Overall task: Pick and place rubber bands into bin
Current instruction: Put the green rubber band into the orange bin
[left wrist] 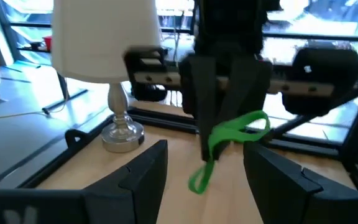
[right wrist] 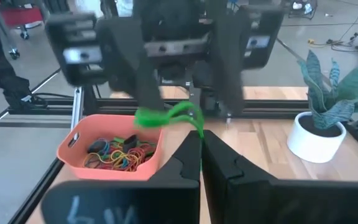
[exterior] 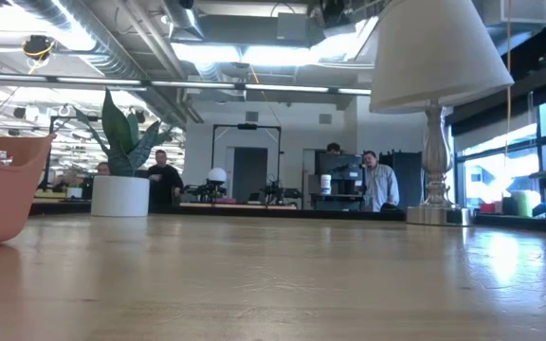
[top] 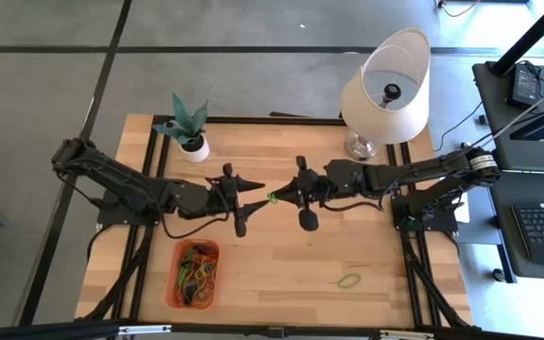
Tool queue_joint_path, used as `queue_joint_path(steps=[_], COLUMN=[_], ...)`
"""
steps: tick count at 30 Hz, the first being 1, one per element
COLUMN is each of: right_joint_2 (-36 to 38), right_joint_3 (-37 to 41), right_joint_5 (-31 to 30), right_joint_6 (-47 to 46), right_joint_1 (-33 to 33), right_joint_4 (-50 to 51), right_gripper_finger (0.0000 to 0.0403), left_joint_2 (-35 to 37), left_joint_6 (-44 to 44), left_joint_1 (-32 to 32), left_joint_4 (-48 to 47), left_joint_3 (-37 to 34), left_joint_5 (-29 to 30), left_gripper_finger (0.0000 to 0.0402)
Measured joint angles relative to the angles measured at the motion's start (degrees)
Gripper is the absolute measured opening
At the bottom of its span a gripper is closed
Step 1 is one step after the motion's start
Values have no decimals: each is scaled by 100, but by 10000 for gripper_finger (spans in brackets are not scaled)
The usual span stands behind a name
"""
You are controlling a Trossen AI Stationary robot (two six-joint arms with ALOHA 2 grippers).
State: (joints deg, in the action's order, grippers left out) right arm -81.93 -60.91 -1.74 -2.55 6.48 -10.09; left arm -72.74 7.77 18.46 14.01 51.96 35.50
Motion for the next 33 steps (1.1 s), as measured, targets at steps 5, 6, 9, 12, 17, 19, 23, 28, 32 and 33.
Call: queue_joint_path(steps=[5, 6, 9, 12, 17, 19, 23, 28, 32, 33], right_joint_2=[0, 0, 0, 0, 0, 0, 0, 0, 0, 0], right_joint_3=[1, 0, 1, 0, -1, -1, 1, 0, 0, -1], right_joint_5=[0, -2, -2, -4, -4, -4, -4, -4, -4, -4], right_joint_6=[2, 2, 1, -15, -11, -7, -7, 2, 2, 2], right_joint_1=[0, 0, 0, 0, 0, 0, -7, -6, -7, -5], right_joint_4=[-2, -4, 2, 5, 21, 43, 148, 144, 142, 142], right_gripper_finger=[3, 4, 4, 4, 4, 4, 5, 5, 5, 5], left_joint_2=[-218, -246, -327, -347, -345, -345, -345, -345, -345, -345], left_joint_6=[0, 0, 0, -27, -98, -245, -510, -551, -415, -329], left_joint_1=[2, 2, 0, -9, -17, -21, -54, -125, -213, -235], left_joint_4=[126, 167, 254, 299, 335, 462, 765, 847, 851, 853], left_joint_3=[0, 0, 0, 0, 0, 0, 1, 2, 2, 2], left_joint_5=[-155, -175, -214, -217, -103, -61, -104, -124, -295, -342], left_gripper_finger=[202, 201, 200, 200, 198, 198, 198, 196, 166, 152])
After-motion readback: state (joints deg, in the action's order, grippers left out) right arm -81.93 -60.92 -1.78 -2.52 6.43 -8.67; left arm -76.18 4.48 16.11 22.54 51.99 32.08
